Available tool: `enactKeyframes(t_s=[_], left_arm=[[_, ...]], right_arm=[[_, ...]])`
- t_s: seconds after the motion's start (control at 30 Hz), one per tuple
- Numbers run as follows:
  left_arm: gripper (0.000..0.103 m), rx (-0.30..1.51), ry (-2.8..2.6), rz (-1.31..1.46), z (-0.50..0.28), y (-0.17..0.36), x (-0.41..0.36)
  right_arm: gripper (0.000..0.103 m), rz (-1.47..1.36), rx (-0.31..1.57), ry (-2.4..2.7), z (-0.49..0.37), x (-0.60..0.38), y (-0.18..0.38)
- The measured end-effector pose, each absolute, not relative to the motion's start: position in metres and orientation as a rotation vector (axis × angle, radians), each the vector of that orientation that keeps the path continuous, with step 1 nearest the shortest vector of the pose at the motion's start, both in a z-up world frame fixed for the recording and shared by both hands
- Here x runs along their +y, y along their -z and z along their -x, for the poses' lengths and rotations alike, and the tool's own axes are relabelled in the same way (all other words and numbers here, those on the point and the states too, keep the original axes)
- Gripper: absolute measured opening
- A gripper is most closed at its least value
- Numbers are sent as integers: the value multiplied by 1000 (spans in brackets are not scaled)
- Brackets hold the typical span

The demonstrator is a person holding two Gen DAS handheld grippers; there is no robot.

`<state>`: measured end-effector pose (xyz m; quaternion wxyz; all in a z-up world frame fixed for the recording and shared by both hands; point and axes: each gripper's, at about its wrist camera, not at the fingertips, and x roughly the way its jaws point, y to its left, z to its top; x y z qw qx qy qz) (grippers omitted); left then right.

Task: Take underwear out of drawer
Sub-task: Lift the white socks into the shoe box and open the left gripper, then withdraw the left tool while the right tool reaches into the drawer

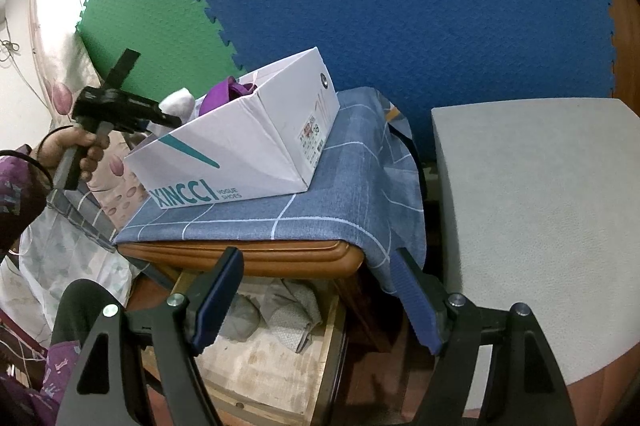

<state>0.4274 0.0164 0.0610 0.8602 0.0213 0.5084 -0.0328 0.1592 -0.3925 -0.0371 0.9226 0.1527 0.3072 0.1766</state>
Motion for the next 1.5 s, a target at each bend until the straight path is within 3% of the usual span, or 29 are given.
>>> enactKeyframes(t_s=[0.5,0.67,0.8,0.87,0.97,1.23,1.5], left_arm=[[48,1050,23,-151,-435,-51,6],[65,958,16,-158,-425,-68,4],[72,797,17,-128,-396,-97,11],[89,702,20,-104,-370,-111,18],[98,599,27,-42,-327,-121,37],[99,685,-30,72,-238,-62,117],[99,697,-147,215,-182,-7,176]], right_arm=[[78,-300,638,-364,-160,-389,37],[78,-295,637,-362,-160,-389,37],[78,-258,641,-366,-159,-383,38],[78,-237,643,-370,-159,-380,38],[78,-208,651,-385,-159,-373,38],[78,30,739,-508,-152,-315,46],[78,303,920,-623,-164,-225,89]])
